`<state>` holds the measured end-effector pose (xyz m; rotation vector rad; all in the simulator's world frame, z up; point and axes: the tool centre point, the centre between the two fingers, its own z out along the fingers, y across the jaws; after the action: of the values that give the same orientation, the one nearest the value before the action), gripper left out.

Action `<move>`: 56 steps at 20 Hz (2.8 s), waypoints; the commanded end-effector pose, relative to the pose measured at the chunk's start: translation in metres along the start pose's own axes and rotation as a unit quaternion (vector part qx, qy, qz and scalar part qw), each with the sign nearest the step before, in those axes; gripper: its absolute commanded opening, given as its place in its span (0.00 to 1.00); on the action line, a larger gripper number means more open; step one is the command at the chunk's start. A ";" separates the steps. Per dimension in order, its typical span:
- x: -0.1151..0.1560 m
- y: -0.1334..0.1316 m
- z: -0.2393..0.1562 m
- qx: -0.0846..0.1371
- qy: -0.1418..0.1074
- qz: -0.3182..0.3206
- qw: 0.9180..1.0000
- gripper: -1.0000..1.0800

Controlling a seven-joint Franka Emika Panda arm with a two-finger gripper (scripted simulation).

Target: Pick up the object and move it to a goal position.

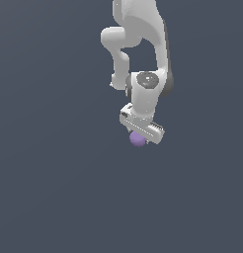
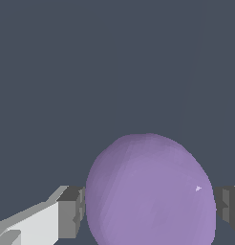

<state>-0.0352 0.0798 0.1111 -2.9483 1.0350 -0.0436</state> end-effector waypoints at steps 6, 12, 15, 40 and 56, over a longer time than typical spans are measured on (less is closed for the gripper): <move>0.030 0.041 -0.068 -0.001 -0.002 0.000 1.000 0.00; 0.057 0.078 -0.129 -0.003 -0.004 0.000 1.000 0.00; 0.071 0.096 -0.160 -0.004 -0.005 0.000 1.000 0.00; 0.170 0.210 -0.365 -0.012 -0.010 -0.002 1.000 0.00; 0.186 0.223 -0.392 -0.012 -0.010 -0.002 1.000 0.00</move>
<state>-0.0421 -0.2136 0.5014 -2.9663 1.0351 -0.0006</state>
